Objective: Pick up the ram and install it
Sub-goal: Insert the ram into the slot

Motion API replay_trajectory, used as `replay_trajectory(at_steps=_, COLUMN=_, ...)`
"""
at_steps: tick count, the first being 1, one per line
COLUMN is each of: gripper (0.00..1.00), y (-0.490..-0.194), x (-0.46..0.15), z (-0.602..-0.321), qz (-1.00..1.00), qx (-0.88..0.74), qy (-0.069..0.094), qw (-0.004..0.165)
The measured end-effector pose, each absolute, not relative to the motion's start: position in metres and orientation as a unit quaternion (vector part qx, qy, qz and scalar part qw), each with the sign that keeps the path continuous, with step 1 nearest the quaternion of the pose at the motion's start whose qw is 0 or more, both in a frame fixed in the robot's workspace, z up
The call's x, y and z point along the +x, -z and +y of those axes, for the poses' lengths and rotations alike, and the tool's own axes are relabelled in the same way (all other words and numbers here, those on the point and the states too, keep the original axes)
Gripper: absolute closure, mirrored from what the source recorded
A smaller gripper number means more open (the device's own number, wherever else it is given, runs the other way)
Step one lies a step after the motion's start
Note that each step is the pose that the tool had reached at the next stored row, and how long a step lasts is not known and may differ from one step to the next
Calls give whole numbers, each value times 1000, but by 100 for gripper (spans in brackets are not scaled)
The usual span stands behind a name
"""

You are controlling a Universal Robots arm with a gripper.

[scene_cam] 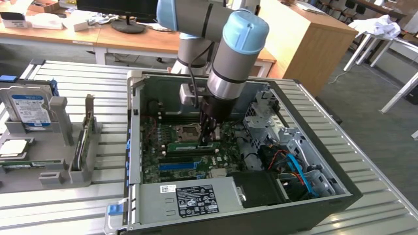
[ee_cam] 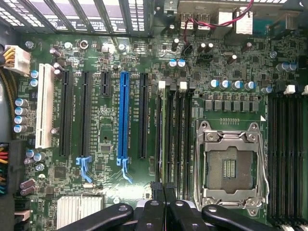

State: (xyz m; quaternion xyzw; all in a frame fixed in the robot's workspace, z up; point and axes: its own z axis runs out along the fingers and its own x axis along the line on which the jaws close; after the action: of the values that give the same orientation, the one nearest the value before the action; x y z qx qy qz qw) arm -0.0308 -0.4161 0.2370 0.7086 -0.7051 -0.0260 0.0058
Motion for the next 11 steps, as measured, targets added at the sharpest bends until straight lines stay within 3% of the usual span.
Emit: replay_trajectory(at_steps=11, gripper=88, y=-237, x=-34, z=-416, qz=-707, qx=707, qy=25, qw=5)
